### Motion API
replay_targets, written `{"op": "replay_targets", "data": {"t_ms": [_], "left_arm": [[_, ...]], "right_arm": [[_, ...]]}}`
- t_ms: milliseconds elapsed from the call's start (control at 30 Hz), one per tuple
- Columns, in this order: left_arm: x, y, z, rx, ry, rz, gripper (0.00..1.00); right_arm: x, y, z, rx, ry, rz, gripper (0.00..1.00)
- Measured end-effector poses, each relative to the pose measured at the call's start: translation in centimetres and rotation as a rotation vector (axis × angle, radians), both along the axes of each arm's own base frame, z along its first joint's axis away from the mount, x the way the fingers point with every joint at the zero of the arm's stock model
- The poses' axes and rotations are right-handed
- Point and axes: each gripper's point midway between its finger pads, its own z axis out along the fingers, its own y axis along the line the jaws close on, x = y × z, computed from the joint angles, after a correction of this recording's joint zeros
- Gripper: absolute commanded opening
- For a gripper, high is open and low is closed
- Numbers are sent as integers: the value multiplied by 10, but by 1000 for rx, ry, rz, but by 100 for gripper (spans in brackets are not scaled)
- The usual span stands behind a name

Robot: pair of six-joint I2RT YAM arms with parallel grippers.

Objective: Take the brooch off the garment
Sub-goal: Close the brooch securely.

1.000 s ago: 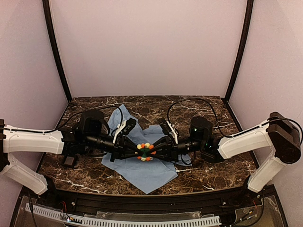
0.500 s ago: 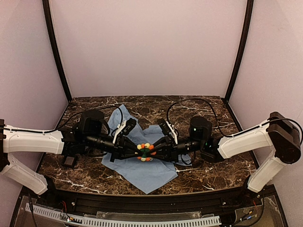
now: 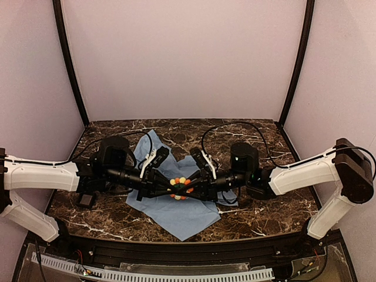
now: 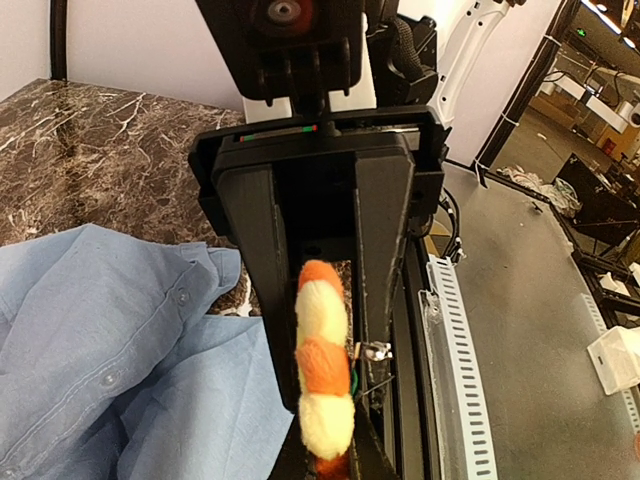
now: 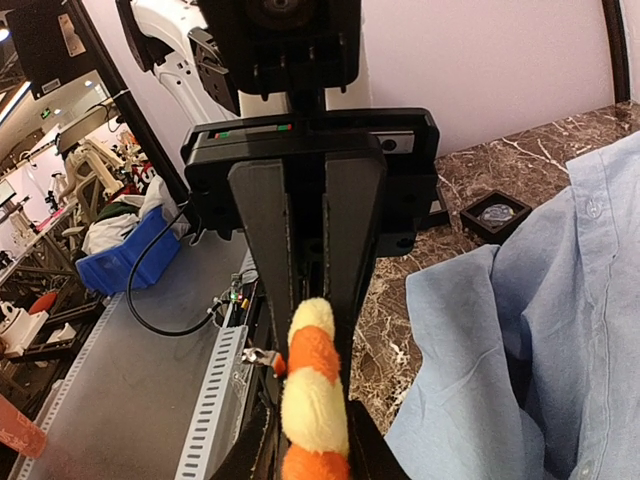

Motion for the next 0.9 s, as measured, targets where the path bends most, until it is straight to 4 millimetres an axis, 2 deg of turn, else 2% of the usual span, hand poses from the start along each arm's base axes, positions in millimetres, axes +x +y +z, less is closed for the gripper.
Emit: {"op": "replay_targets", "data": {"t_ms": [900], "left_arm": [[2,0,3,-11,-9,6,1]], "right_arm": [[3,-5,5,29,2,-45,19]]}}
